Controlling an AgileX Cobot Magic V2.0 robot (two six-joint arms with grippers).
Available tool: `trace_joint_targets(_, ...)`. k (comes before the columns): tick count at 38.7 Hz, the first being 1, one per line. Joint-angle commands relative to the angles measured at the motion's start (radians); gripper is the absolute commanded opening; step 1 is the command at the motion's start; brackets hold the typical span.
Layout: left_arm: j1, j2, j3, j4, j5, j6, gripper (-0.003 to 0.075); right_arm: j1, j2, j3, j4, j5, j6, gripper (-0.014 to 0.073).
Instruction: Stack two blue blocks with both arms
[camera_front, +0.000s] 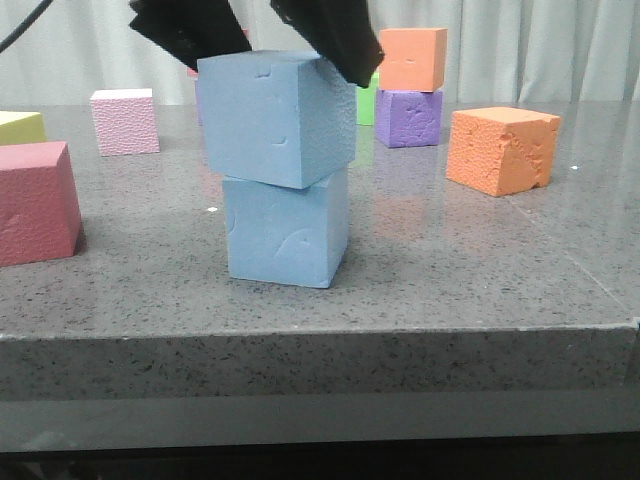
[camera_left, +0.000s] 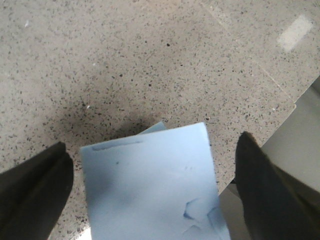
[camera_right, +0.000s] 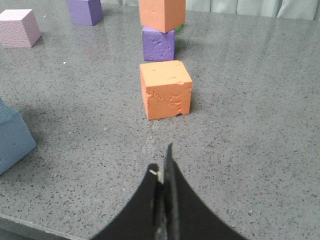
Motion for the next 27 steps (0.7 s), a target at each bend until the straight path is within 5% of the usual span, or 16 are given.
trace_joint_targets(1,-0.013,-0.048,-0.038,0.000,-0.055,0.000,0.0641,-0.006,0.005,-0.027,0.013,-0.068,-0.010,-0.0068)
trace_joint_targets(17,-0.013,-0.096,-0.141,0.062,-0.067,0.000,0.0624,-0.006,0.005,-0.027,0.013,-0.065,-0.010,-0.0068)
trace_joint_targets(20,-0.013,-0.098,-0.141,0.073,-0.060,0.000,0.0533,-0.006,0.005,-0.027,0.013,-0.068,-0.010,-0.0068)
trace_joint_targets(27,-0.013,-0.098,-0.141,0.075,-0.058,0.000,0.0144,-0.006,0.005,-0.027,0.013,-0.068,-0.010,-0.0068)
